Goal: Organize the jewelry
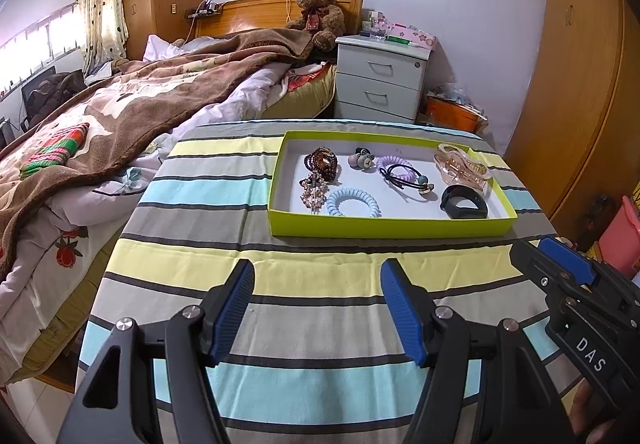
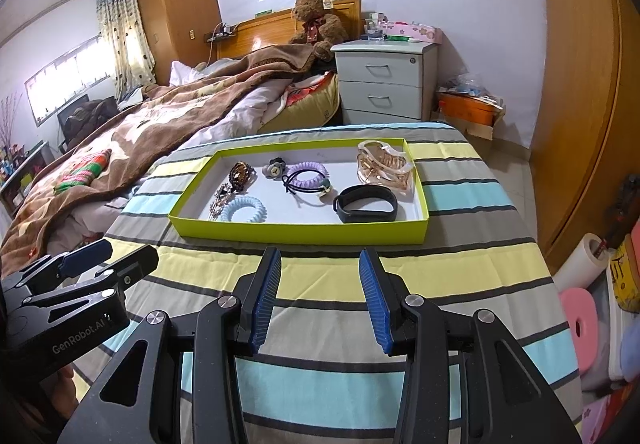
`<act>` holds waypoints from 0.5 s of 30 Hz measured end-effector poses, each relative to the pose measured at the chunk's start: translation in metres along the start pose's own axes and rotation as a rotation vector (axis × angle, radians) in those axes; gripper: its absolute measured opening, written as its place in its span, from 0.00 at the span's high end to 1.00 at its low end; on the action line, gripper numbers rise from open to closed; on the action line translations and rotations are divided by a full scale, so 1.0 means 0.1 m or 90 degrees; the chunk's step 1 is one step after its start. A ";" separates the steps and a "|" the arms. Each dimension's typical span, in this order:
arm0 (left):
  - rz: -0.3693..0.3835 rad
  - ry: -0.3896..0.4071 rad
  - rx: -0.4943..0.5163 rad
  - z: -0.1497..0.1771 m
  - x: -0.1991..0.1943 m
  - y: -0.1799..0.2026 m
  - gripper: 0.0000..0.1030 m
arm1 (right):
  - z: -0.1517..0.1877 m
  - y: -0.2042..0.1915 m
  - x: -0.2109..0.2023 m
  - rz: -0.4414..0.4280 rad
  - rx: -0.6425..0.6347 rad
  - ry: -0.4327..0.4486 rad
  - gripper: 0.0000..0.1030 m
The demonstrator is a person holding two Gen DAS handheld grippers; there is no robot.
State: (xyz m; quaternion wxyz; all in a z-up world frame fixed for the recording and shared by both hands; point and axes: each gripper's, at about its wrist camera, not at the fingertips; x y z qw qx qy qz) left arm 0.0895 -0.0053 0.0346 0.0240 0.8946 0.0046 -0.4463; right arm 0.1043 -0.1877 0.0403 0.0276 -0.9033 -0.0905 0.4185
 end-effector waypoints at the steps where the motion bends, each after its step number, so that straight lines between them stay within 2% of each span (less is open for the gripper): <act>1: 0.000 0.000 -0.001 0.00 -0.01 0.00 0.34 | 0.00 0.01 0.00 0.000 0.001 0.000 0.59; 15: -0.005 0.002 -0.005 -0.02 -0.02 0.00 0.34 | -0.01 0.03 0.00 0.000 0.003 0.001 0.59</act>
Point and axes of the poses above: each gripper's, at about its wrist camera, not at the fingertips, and x roughly the way its jaws point, y to its right, z to its underside, and after that the axes turned 9 degrees about -y, right-handed
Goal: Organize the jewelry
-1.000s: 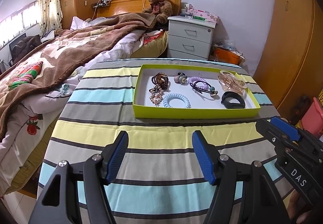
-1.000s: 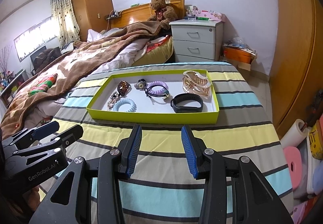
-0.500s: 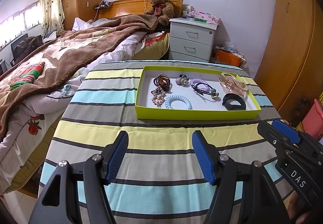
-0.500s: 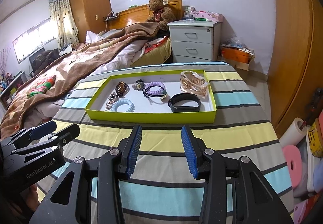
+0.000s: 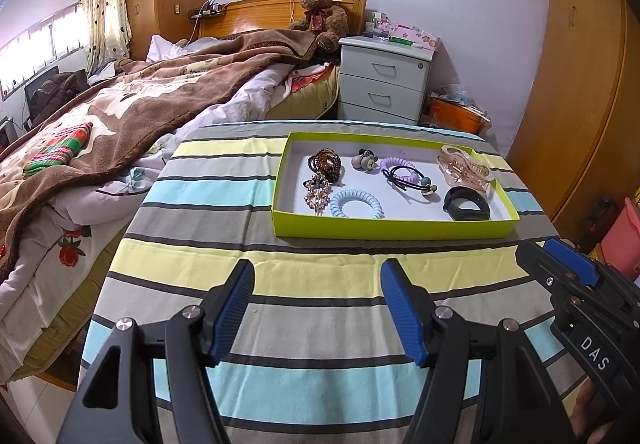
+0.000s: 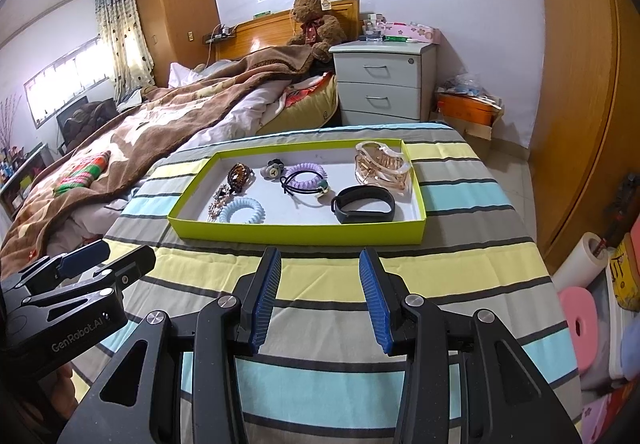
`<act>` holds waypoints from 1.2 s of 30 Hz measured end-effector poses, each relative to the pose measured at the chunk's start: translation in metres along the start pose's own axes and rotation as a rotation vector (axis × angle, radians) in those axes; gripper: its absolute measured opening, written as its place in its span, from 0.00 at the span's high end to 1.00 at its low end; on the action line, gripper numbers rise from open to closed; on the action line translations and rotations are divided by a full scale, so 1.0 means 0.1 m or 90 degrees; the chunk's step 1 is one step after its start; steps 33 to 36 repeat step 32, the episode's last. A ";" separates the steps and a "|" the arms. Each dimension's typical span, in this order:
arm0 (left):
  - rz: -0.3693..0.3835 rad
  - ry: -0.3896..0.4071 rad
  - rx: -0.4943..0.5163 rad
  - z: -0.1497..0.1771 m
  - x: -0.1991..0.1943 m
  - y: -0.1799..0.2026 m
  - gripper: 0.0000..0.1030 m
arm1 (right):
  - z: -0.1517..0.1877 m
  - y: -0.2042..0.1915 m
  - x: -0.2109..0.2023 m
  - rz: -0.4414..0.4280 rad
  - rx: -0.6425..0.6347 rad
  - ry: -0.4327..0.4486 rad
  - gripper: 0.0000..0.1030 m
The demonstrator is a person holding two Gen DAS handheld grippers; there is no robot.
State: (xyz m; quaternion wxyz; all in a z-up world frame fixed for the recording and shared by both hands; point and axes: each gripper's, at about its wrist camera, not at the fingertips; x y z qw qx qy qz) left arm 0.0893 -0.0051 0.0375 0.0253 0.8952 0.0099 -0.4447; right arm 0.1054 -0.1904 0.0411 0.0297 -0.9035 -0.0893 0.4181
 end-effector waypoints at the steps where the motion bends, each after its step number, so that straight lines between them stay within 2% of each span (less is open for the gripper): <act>1: 0.001 -0.001 0.001 0.00 0.00 0.00 0.34 | 0.00 0.00 0.00 0.000 0.000 0.000 0.59; 36: -0.003 -0.006 -0.005 0.02 0.03 -0.04 0.34 | 0.01 0.00 0.01 0.000 0.001 -0.003 0.59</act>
Point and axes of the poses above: each gripper's, at about its wrist camera, not at the fingertips, and x roughly the way its jaws point, y to its right, z to its underside, and after that the axes turned 9 degrees about -y, right-handed
